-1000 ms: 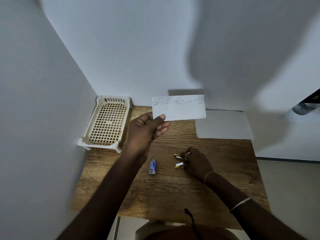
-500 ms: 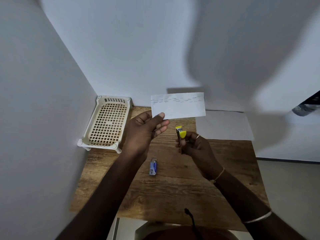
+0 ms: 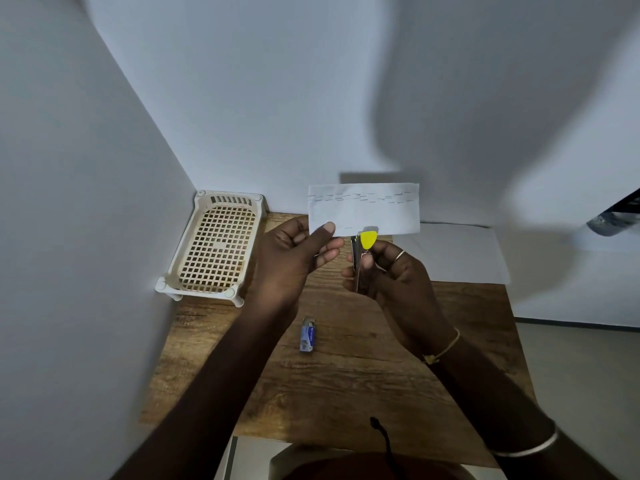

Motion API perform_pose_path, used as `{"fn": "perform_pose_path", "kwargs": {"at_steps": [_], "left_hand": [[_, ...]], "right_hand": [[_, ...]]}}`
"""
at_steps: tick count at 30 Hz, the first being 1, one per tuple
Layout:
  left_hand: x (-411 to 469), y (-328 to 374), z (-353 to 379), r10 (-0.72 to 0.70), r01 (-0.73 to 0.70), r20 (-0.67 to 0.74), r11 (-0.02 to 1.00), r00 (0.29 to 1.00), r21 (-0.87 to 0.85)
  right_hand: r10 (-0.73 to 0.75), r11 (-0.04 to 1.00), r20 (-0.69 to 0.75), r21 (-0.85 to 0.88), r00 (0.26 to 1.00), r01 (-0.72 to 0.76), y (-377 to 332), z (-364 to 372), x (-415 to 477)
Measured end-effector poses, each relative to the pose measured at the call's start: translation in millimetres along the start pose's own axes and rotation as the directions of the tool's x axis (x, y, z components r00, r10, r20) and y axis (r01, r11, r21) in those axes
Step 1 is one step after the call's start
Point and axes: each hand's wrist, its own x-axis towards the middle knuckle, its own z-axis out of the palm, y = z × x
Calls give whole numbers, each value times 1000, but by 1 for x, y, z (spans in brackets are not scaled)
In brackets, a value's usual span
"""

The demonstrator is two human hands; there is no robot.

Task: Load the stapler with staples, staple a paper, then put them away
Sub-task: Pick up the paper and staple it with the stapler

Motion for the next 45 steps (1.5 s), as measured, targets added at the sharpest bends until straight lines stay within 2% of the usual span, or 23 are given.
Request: {"fn": "perform_pose_path", "kwargs": {"at_steps": [11, 21, 25, 33, 38, 45], "left_hand": [[-3, -1, 4, 30, -30, -24, 999, 999, 25], [-2, -4, 4, 11, -11, -16, 1000, 1000, 13], [-2, -4, 3, 13, -13, 8, 999, 1000, 39], [4, 4, 16, 134, -163, 152, 965, 979, 205], [7, -5, 17, 115, -137, 132, 975, 985, 175], [13, -17, 18, 132, -146, 96, 978, 987, 151]], "right_hand": [[19, 994, -56, 107, 998, -13, -2, 5, 5], [11, 996, -76, 84, 997, -5, -2, 4, 9], [-1, 999, -99, 34, 995, 4, -3, 4, 10], [-14, 1000, -141, -27, 990, 10, -6, 6, 9], [-38, 989, -184, -144, 982, 12, -7, 4, 9], [-45, 985, -224, -174, 974, 6, -3, 2, 10]]}}
